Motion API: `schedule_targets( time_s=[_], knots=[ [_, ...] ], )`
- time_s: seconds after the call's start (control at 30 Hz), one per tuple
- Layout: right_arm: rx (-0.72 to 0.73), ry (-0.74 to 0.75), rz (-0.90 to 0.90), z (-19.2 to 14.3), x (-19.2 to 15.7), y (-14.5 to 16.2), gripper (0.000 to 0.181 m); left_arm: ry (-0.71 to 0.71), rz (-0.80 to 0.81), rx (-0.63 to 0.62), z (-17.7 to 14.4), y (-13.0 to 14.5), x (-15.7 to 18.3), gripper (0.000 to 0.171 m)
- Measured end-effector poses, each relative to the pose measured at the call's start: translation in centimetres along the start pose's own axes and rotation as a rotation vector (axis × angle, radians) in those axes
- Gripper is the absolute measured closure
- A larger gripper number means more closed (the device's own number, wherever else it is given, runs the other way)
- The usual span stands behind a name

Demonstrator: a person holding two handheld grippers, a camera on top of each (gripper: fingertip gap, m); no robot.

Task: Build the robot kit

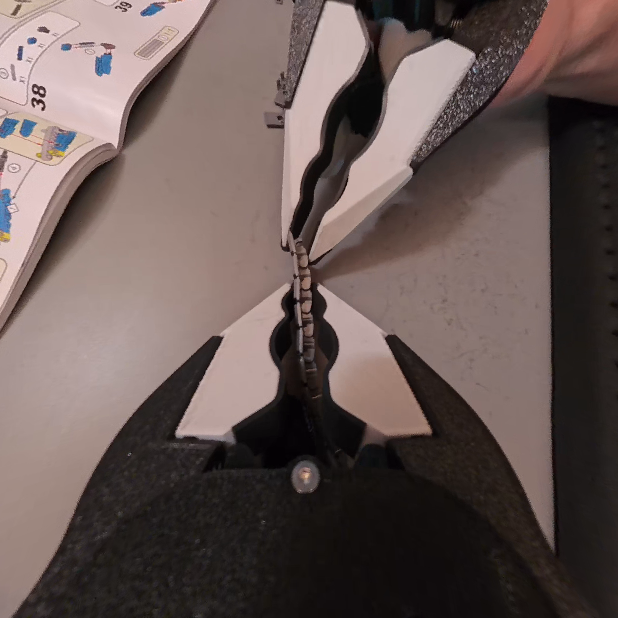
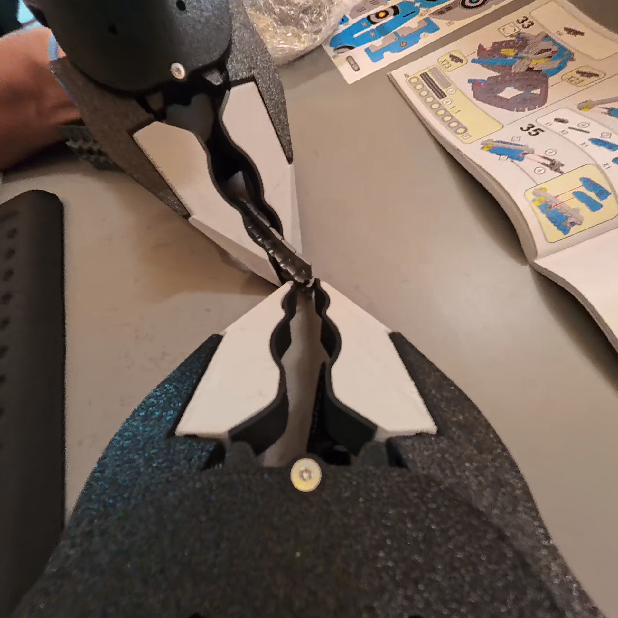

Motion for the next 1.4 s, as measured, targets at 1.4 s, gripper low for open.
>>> schedule_targets(
  time_s=[1.4],
  knots=[
    [0.198, -0.003, -0.219, -6.9, -4.6, -0.8, 0.135, -0.293, -0.093, 0.117, -11.1, 3.6, 6.6, 0.11]
  ],
)
Point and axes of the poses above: each gripper's, where its closed fingertips meet, z out along the fingers, y out of its underside, x = y × z across the jaws, the point moved 1 cm from there along -z, back along the fingers, and after that the axes turned 1 degree about y, right-handed, at the moved point
